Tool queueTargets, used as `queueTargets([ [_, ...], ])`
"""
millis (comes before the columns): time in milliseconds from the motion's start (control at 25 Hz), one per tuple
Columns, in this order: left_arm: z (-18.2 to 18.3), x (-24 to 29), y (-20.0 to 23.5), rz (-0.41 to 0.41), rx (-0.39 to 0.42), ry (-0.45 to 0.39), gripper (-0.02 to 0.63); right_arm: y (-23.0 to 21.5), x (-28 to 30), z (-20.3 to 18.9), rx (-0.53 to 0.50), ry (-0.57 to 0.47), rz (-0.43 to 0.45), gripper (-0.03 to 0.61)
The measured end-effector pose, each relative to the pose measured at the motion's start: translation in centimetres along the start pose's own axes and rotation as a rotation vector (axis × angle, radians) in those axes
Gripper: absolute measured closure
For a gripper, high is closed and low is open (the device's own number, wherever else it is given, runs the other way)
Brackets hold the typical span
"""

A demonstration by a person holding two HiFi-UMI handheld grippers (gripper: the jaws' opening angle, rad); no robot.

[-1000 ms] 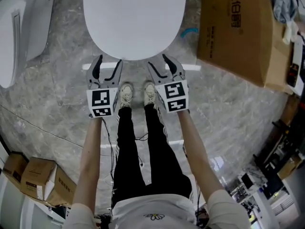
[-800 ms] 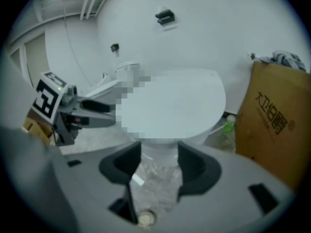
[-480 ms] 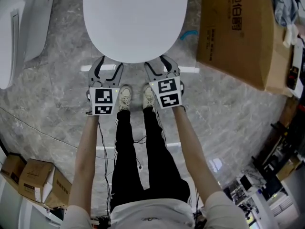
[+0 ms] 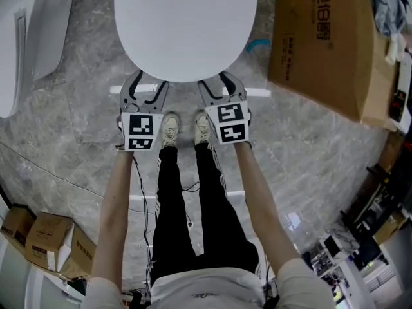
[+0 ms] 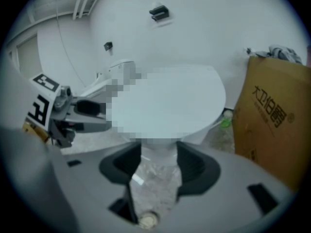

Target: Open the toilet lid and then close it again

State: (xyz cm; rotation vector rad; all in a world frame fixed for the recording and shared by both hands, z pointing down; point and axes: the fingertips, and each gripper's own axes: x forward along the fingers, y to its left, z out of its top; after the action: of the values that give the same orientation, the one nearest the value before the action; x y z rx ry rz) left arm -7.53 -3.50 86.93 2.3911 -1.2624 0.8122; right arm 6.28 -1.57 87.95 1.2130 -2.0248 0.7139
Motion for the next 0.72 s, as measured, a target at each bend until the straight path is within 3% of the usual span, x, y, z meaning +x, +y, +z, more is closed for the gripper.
queueTargets([
  [280, 0.3, -0.2, 0.1, -0.012, -0.024, 0.02, 0.324, -0.2, -0.2, 0.3, 0.02, 0.011, -0.015, 0.342],
  [720, 3.4, -2.3, 0.0, -0.034, -0.038, -0.039, 0.324, 0.2, -3.3, 2.8, 0.043, -0.012, 0.028, 0.342],
])
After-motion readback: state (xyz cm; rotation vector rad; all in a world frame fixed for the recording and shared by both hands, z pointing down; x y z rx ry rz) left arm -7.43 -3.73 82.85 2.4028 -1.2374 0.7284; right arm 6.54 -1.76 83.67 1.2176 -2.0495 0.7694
